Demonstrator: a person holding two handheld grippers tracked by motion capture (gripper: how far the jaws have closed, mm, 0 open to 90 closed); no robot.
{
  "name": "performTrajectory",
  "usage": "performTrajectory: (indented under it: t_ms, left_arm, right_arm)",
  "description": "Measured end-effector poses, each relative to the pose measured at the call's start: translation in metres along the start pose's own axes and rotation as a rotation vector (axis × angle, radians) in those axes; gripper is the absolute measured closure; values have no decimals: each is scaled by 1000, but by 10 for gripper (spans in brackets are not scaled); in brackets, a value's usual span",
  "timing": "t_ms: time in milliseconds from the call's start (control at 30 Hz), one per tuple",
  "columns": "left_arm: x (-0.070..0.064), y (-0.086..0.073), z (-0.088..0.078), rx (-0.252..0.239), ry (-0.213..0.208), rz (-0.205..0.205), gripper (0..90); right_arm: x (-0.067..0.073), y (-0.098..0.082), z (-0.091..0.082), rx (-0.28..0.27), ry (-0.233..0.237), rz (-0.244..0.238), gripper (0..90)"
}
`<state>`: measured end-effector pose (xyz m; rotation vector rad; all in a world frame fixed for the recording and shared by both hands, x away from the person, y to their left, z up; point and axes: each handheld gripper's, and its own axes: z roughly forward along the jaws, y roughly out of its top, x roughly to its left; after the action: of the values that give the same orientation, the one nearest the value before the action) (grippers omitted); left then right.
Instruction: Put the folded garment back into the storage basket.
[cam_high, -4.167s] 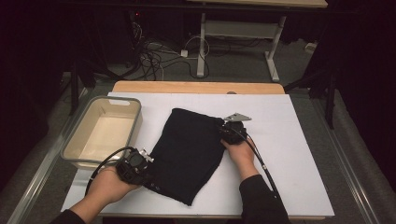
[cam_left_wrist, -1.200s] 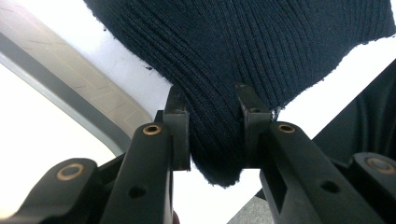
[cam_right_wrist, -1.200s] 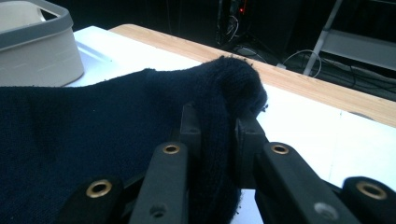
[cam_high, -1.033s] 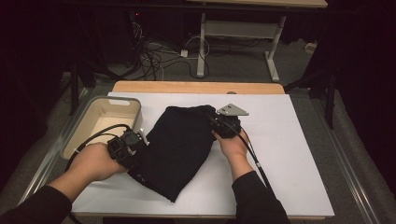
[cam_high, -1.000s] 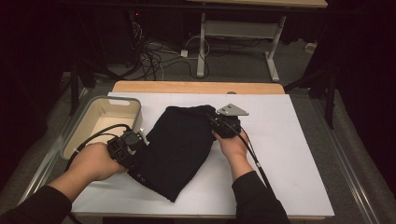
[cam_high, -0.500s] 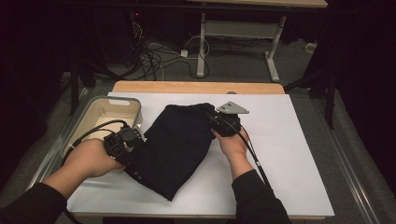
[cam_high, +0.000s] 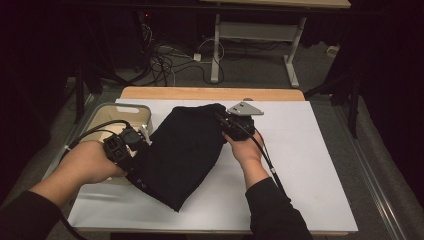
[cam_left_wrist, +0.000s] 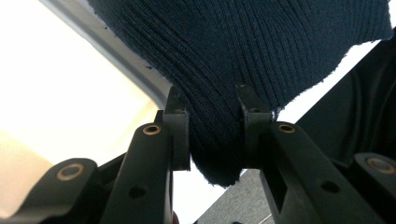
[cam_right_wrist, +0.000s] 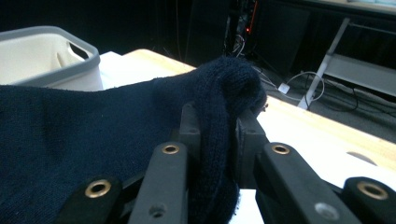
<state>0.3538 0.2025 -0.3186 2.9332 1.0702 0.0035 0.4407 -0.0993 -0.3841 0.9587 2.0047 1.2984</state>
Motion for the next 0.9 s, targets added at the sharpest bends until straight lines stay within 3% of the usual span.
performTrajectory:
  t_ms: [500,900]
  left_arm:
    - [17,-33,-38,-4,36,-47,690]
    - [36,-64,-39,-12,39,-105,691]
  right_arm:
    - [25,47,9,-55,30,-44,784]
    - [51,65,35,-70,77,-58,784]
